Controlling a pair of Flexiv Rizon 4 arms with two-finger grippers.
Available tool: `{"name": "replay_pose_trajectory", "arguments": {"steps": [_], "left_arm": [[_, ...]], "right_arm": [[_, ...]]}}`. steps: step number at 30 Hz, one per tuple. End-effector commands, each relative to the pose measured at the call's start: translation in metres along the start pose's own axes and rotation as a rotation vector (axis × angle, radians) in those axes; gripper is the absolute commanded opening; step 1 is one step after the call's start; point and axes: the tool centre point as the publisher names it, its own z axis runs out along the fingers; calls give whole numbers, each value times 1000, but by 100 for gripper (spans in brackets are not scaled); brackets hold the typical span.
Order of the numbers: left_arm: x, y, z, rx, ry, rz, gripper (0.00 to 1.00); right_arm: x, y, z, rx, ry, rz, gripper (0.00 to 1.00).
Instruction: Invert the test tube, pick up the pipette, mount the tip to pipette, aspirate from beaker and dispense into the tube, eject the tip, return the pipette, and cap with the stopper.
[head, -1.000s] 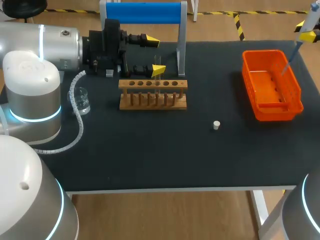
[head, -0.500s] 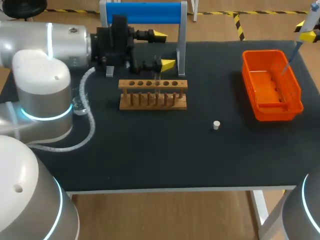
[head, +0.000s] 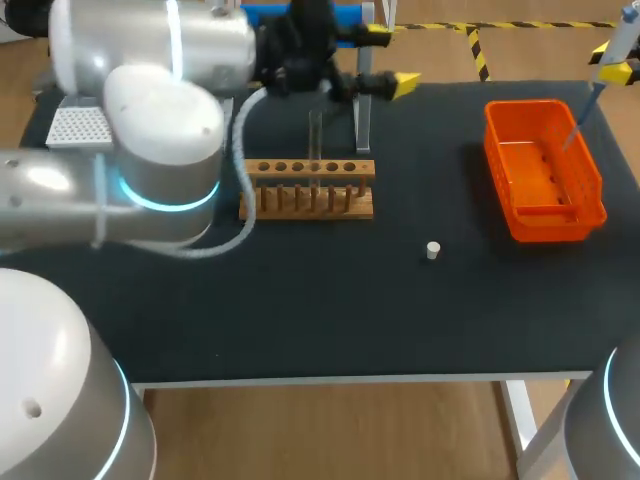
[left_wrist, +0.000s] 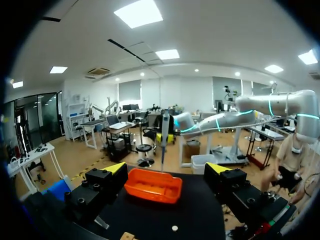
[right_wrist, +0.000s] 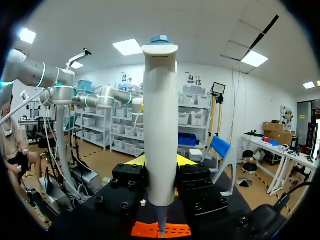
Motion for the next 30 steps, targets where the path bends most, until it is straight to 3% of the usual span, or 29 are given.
{"name": "replay_pose_trajectory", "arguments": {"steps": [1, 7, 15, 16, 17, 18, 19, 30], "left_arm": [[-10, -20, 67, -50, 13, 0, 100], [-12, -37, 103, -44, 57, -4, 100], [-12, -37, 103, -44, 57, -4, 100], [-12, -37, 103, -44, 57, -4, 82], [-12, -37, 103, -44, 57, -4, 45], [-12, -37, 103, -44, 57, -4, 15], [-12, -37, 103, -44, 57, -4, 0], [-12, -37, 103, -44, 57, -4, 0]], "right_arm": [[-1, 0, -2, 2, 5, 0, 0], [-1, 0, -2, 2, 5, 0, 0], [-1, 0, -2, 2, 5, 0, 0], [-1, 0, -2, 2, 5, 0, 0], [-1, 0, -2, 2, 5, 0, 0], [-1, 0, -2, 2, 5, 0, 0], [-1, 0, -2, 2, 5, 0, 0], [-1, 0, -2, 2, 5, 0, 0]]}}
